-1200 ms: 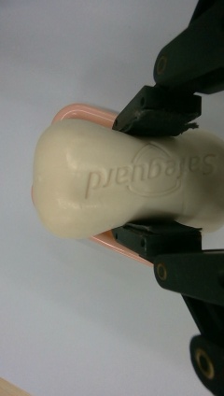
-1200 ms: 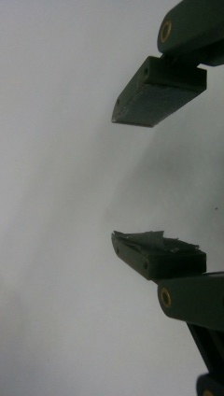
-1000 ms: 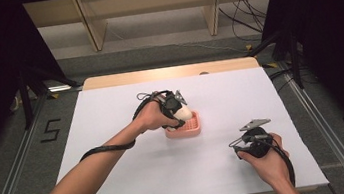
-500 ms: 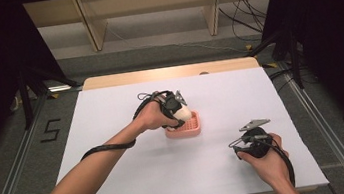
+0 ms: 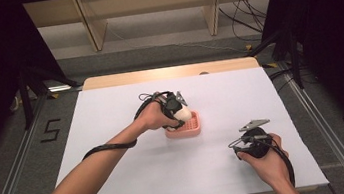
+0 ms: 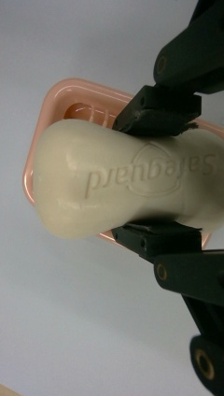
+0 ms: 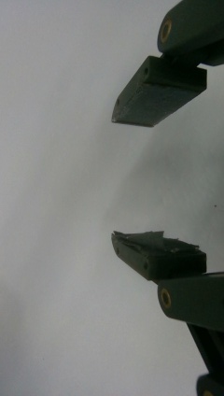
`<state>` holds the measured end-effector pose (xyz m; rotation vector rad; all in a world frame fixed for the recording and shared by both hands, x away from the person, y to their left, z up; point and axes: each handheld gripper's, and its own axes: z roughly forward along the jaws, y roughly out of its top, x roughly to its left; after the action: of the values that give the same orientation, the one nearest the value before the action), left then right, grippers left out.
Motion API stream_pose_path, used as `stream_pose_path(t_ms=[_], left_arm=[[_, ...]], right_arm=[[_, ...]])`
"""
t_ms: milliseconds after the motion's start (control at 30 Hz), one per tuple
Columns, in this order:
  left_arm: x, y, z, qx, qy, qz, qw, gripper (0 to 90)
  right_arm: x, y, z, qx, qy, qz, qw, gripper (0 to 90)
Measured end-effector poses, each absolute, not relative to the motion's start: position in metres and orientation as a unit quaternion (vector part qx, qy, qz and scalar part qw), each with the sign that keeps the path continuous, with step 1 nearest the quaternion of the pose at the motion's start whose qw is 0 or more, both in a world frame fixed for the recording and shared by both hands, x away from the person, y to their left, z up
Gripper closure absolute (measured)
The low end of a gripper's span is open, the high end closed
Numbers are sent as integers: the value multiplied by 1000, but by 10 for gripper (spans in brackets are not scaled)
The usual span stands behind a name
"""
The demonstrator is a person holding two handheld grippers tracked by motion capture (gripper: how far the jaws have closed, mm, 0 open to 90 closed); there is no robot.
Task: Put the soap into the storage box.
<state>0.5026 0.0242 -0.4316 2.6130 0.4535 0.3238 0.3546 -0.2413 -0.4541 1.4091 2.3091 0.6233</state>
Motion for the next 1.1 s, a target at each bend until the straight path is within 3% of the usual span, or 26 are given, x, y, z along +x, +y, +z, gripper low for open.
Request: stream_pose_path(t_ms=[833,1100], left_arm=[[503,16,-441,953,170,122,221,476],[492,28,-421,944,177,122,250,427]], right_arm=[[354,-242,-454,499,818,221,182,361],[354,-242,-454,500,818,221,183,360]])
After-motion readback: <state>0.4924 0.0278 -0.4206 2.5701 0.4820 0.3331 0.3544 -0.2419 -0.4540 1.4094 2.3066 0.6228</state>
